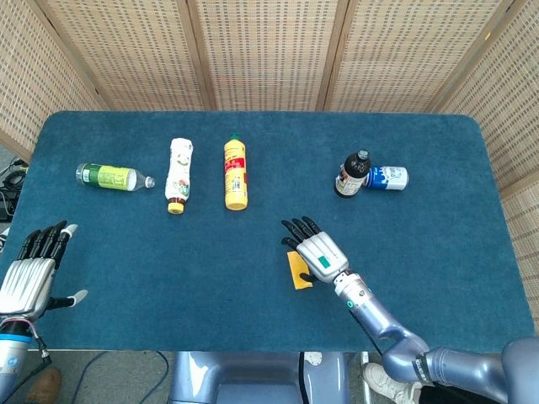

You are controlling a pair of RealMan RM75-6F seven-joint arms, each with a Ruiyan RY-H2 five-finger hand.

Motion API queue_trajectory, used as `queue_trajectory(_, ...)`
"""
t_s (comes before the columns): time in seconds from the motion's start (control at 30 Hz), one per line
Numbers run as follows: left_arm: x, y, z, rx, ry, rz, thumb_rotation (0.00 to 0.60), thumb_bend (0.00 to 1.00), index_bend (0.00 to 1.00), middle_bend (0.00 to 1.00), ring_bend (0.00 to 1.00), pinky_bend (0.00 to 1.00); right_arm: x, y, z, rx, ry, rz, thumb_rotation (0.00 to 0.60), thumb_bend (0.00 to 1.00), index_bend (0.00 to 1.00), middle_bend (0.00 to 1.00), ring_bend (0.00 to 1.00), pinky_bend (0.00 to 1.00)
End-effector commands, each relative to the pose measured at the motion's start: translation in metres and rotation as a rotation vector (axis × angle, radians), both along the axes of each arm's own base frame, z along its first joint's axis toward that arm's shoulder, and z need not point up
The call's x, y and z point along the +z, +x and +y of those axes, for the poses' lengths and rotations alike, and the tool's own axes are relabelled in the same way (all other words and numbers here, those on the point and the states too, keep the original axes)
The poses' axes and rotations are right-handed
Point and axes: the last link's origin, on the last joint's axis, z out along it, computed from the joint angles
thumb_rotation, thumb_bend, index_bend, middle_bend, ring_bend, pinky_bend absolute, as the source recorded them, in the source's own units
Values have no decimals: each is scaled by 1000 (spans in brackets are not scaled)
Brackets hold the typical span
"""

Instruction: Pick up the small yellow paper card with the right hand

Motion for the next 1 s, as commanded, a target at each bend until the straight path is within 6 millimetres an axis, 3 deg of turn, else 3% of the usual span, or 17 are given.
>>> queue_trajectory(0.03,0,0,0,-1,-1,1,600,0,0,0,0,0,10,-5,10,16,29,8,600,153,242,0,0,0)
queue_trajectory(0.3,-2,1,-1,-4,-4,5,600,0,0,0,0,0,-8,-25,22,4,63,77,600,152,255,0,0,0)
queue_trajectory(0.73,-3,-1,1,7,-7,6,600,0,0,0,0,0,-32,-30,20,-21,80,80,600,152,263,0,0,0)
queue_trajectory(1.0,-3,-1,1,6,-10,5,600,0,0,0,0,0,-36,-31,15,-10,58,100,600,152,270,0,0,0)
